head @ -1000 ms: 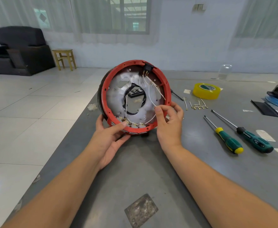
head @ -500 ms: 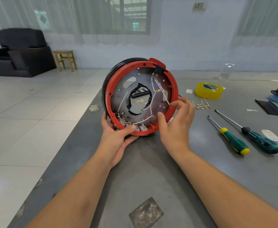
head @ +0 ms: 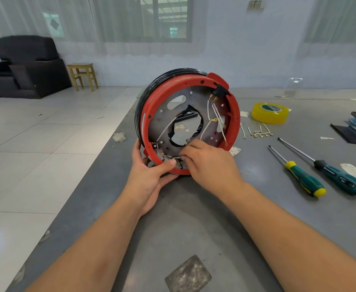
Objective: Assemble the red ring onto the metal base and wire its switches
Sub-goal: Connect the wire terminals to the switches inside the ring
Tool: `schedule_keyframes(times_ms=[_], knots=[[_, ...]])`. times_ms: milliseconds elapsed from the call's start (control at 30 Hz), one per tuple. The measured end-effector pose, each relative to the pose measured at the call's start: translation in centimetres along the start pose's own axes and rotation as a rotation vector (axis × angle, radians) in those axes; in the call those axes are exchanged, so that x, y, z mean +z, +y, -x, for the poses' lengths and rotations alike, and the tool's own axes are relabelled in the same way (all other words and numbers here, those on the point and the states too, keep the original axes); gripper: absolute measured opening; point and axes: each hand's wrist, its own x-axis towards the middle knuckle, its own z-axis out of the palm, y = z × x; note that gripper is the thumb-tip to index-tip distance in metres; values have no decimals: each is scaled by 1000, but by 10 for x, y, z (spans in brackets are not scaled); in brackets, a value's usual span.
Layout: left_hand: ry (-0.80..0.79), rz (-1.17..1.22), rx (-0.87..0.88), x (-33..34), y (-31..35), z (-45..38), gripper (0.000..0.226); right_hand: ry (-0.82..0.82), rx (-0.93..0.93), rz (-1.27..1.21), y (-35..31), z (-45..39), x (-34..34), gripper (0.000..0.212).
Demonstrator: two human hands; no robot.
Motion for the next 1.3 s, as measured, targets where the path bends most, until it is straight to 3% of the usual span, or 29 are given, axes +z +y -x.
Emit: schedule_keyframes(times_ms=[233,500,867,1133,1300], knots=[[-35,-2,3,-4,-2,-3,93,-40,84,-80,3,-6,-4,25],[-49,-10,9,0,-1,-1,88,-114,44,-96,12,-8,-10,22],[-59,27,4,-3,2,0,78,-17,77,49,6,-6,-8,17],[20,62,-17,-3,1,0,82,93,109,-233,4,-5,-5,21],[10,66,-19,-4,1,-1,75,38,100,-347,2,-5,-3,17]])
